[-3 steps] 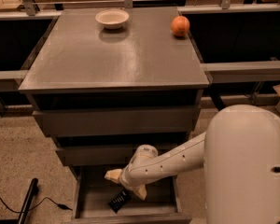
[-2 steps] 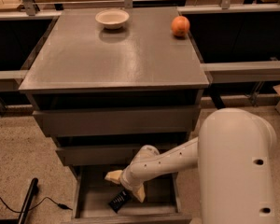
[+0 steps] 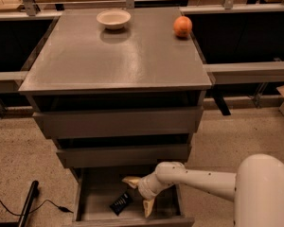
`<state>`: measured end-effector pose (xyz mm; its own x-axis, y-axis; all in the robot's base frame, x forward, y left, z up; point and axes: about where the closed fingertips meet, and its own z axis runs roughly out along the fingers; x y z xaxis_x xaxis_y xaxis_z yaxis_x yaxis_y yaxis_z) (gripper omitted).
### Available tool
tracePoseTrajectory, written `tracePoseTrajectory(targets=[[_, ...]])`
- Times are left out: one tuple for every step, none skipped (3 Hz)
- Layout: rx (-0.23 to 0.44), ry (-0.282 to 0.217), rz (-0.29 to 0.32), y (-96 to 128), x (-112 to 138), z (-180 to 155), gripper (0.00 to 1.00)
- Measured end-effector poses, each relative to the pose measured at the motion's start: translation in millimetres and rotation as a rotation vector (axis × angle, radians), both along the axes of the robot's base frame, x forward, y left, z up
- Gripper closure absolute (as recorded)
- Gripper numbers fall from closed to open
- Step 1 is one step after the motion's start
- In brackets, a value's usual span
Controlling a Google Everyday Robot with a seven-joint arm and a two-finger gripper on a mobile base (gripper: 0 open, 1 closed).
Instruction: Pick rxbar blueberry from bottom drawer and place on counter
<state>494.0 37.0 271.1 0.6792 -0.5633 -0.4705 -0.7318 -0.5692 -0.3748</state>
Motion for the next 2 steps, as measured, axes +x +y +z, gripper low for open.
tracePoseTrajectory(targets=[[0.084,0.085,0.063,-22.7,-23.5,-33.6,0.0],[0.093,0.096,0.05,-20.6,-22.3,-35.7,0.0]])
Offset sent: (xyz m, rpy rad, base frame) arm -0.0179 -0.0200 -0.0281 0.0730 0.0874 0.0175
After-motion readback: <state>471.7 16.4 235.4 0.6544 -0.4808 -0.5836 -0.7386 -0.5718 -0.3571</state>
